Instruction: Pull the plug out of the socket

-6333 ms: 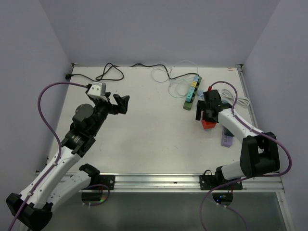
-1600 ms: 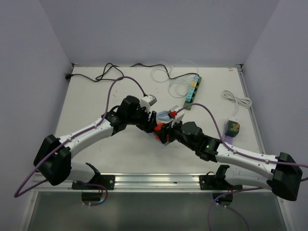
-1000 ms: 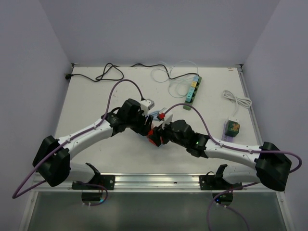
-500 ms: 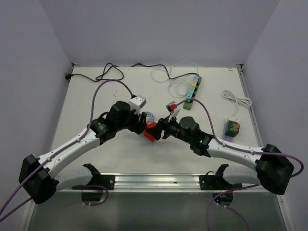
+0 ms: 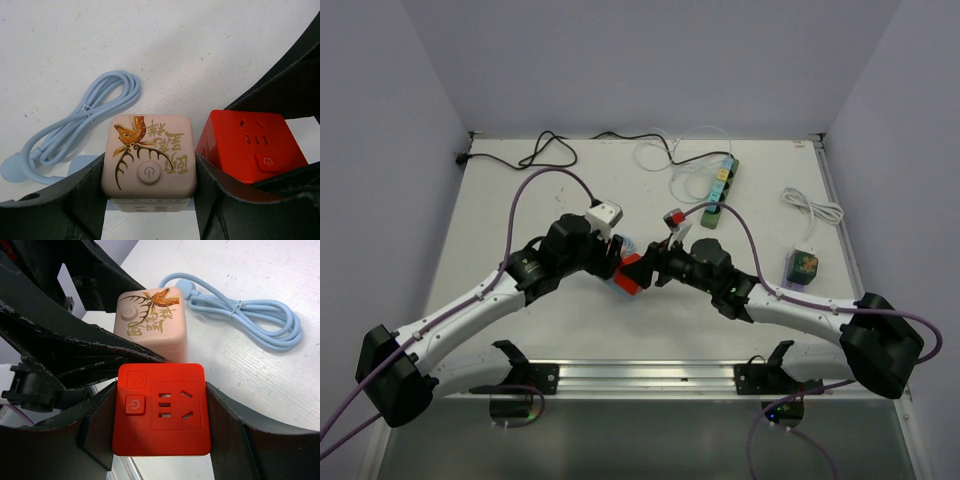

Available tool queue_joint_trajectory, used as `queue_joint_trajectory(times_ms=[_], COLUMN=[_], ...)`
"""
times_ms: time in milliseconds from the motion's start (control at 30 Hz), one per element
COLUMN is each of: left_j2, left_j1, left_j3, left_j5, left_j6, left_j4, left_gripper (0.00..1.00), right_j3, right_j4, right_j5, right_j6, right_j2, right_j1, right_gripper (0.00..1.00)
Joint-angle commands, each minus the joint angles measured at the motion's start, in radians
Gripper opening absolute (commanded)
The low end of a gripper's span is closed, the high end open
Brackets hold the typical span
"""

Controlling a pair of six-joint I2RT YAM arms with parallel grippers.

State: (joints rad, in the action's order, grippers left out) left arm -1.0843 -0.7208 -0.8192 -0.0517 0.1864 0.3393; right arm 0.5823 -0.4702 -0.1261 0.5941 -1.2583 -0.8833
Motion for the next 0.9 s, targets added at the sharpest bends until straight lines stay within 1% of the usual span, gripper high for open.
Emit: queue_joint_trajectory(times_ms=[0, 100, 167, 233, 367, 533, 667, 733, 800, 867], left_j2=[0.048, 0.008, -0.003, -0.011, -0.025, -0.048, -0.045, -0.017, 0.033, 0.075], left_j1=[0.011, 0.009, 0.009, 0.009, 0.009, 0.009, 0.009, 0.009, 0.008, 0.007], left_j3=[-0.058, -0.083, -0.092, -0.092, -0.100, -0.112, -0.115, -0.109, -0.091, -0.057], left_j5=[-0.132, -0.154, -0.160, -0.154, -0.148, -0.137, -0.149, -0.168, -0.195, -0.215], left_j6=[-0.024, -0.021, -0.018, -0.021, -0.025, -0.033, -0.033, -0.033, -0.031, -0.027], left_j4=[-0.232, -0.194, -0.180, -0.178, -0.168, -0.149, -0.146, -0.158, -0.175, -0.220], left_gripper=[0.00, 0.00, 0.00, 0.00, 0.00, 0.00, 0.00, 0.00, 0.00, 0.00], right_j3=[-0.019, 0.001, 0.016, 0.034, 0.071, 0.077, 0.071, 0.071, 0.074, 0.067], right_j4=[0.209, 0.252, 0.291, 0.346, 0.395, 0.397, 0.393, 0.397, 0.401, 0.383], right_j5=[0.021, 0.068, 0.141, 0.199, 0.210, 0.206, 0.230, 0.263, 0.240, 0.180], right_j6=[-0.110, -0.192, -0.263, -0.306, -0.332, -0.340, -0.281, -0.216, -0.141, -0.097], right_j2=[-0.030, -0.007, 0.000, -0.013, -0.050, -0.055, -0.041, -0.041, -0.050, -0.065], right_j1=[-0.028, -0.098, -0.155, -0.181, -0.210, -0.223, -0.221, -0.217, -0.181, -0.139], right_gripper=[0.00, 0.00, 0.00, 0.00, 0.00, 0.00, 0.00, 0.00, 0.00, 0.00])
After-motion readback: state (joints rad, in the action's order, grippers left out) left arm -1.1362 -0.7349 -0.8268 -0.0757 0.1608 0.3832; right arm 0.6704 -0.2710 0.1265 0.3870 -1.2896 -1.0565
